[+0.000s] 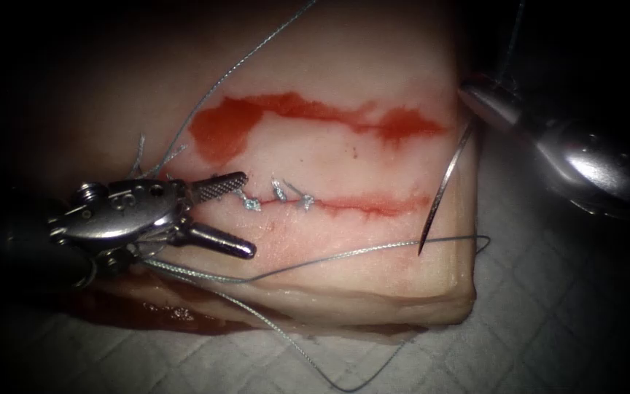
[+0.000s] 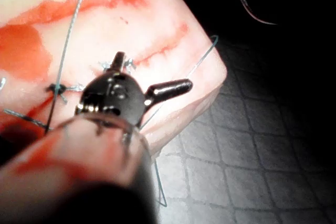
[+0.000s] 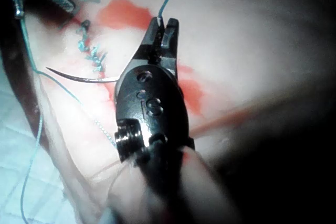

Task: Wound Closure
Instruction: Insert the needle into the skin of the tissue

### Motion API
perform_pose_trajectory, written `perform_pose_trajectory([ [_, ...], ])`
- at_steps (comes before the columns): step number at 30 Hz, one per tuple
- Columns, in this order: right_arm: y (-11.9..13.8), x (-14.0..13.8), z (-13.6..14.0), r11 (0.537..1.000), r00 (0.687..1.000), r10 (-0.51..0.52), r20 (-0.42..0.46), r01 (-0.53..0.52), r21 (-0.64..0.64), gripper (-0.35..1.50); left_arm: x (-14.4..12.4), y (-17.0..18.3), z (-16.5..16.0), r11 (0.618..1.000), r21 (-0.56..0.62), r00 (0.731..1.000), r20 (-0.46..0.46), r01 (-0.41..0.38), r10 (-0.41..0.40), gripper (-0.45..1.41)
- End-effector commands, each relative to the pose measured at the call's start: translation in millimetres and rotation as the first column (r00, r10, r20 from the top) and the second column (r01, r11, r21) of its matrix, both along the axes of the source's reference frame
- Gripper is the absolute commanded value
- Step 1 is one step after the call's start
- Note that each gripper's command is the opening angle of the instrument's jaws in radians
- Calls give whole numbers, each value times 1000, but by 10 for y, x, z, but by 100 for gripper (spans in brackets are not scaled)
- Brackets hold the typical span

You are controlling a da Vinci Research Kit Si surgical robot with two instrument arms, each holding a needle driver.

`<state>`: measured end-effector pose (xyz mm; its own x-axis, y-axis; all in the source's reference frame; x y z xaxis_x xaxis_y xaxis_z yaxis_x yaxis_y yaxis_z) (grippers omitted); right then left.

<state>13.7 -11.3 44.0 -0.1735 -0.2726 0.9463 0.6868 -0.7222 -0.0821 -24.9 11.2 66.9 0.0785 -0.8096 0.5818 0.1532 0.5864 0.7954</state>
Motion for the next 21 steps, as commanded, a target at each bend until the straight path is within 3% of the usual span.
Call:
perform_pose_trajectory([
  [1, -5, 9, 14, 988, 994, 89, -65, -97, -123, -35, -6, -2, 4, 1000, 11, 1000, 16, -22, 22, 63],
  [4, -11, 12, 26, 919, 952, 173, -252, -248, -307, -35, -2, 2, -1, 997, 43, 998, 42, -56, 55, 49],
  [7, -10, 15, 35, 893, 956, 186, -229, -261, -367, -35, 9, 17, -11, 997, 60, 999, 38, -39, 37, 54],
  [9, -10, 17, 39, 891, 958, 185, -220, -258, -374, -35, 17, 26, -18, 999, -4, 998, 39, -51, 52, 32],
  [11, -9, 19, 41, 889, 958, 185, -219, -258, -378, -35, 27, 34, -23, 994, -85, 998, 9, -63, 64, 42],
  [13, -6, 19, 42, 890, 960, 163, -226, -242, -386, -35, 33, 39, -24, 996, -82, 998, -51, -47, 43, 57],
  [14, -3, 19, 42, 890, 960, 159, -229, -240, -387, -35, 40, 38, -21, 996, -77, 990, -138, -36, 25, 42],
  [15, -3, 19, 42, 890, 960, 159, -229, -240, -387, -35, 40, 38, -21, 996, -77, 990, -138, -36, 25, 42],
  [16, -2, 20, 43, 887, 959, 157, -236, -243, -393, -35, 42, 36, -18, 996, -78, 985, -173, -42, 28, 17],
  [17, -2, 21, 43, 879, 954, 163, -252, -257, -402, -35, 43, 34, -15, 996, -77, 978, -206, -49, 32, 12],
  [18, -1, 22, 43, 874, 961, 136, -241, -231, -426, -35, 44, 33, -11, 996, -70, 968, -247, -51, 32, 20],
  [20, 1, 23, 42, 863, 971, 93, -221, -189, -468, -35, 44, 33, -5, 996, -75, 958, -285, -48, 24, 61],
  [21, 1, 23, 41, 864, 970, 96, -221, -192, -466, -35, 45, 33, -3, 996, -76, 957, -291, -41, 17, 66],
])
